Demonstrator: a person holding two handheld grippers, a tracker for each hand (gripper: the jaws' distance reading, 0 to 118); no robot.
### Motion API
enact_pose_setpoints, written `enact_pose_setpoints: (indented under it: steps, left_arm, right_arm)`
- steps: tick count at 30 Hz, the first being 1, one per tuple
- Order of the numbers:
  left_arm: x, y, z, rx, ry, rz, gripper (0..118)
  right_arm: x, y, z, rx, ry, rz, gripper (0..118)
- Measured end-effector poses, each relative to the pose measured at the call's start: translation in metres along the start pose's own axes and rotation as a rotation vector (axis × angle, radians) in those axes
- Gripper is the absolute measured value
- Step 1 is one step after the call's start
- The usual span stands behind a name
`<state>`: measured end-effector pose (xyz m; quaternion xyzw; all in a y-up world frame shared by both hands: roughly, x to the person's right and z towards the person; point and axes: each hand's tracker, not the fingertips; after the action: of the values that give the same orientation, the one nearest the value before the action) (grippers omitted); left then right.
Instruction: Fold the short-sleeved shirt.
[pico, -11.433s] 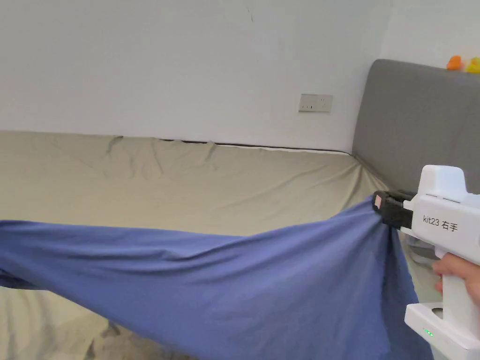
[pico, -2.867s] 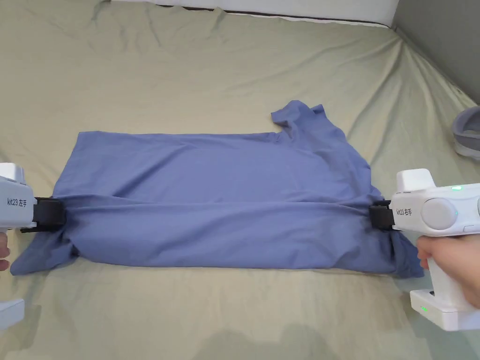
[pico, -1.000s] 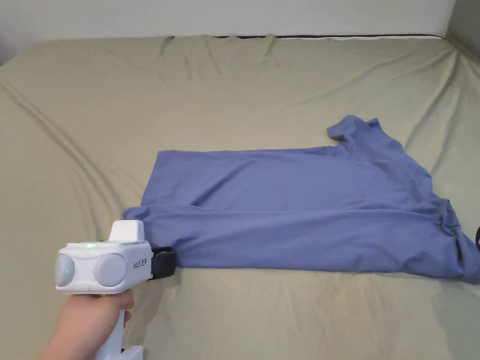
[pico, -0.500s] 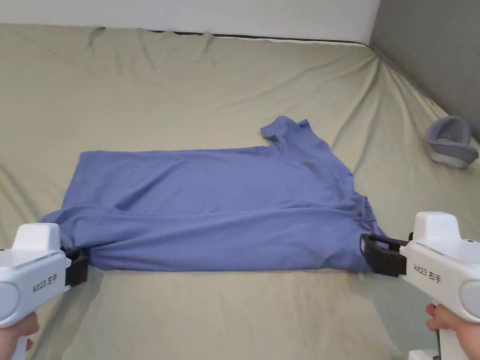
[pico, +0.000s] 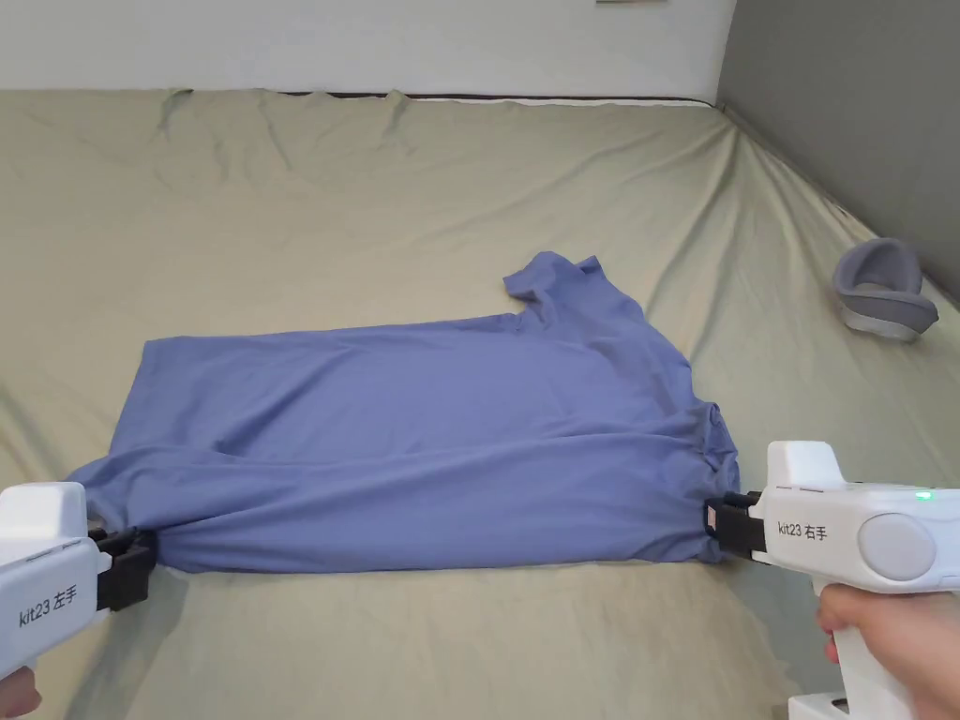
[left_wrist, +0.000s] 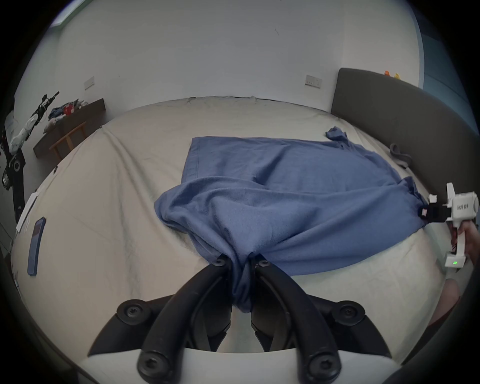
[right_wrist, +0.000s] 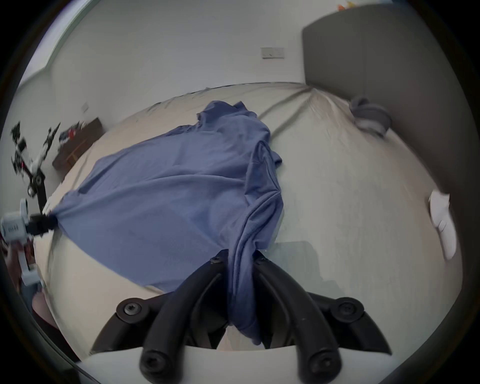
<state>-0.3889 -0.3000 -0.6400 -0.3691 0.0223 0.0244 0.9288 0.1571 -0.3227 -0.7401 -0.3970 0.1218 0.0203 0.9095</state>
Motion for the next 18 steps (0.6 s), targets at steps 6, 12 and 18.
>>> enact_pose_setpoints:
  steps: [6, 12, 18]
  left_arm:
    - [0.001, 0.013, 0.054, 0.076, -0.054, -0.052, 8]
    - [-0.006, 0.001, 0.125, 0.105, -0.11, -0.077, 8]
    - [-0.015, -0.062, 0.143, -0.035, -0.16, -0.084, 8]
  right_arm:
    - [0.008, 0.007, 0.06, 0.115, 0.056, -0.125, 11]
    - [-0.003, -0.008, 0.143, 0.126, 0.091, -0.051, 11]
    - [-0.009, -0.072, 0.165, -0.029, 0.073, 0.083, 11]
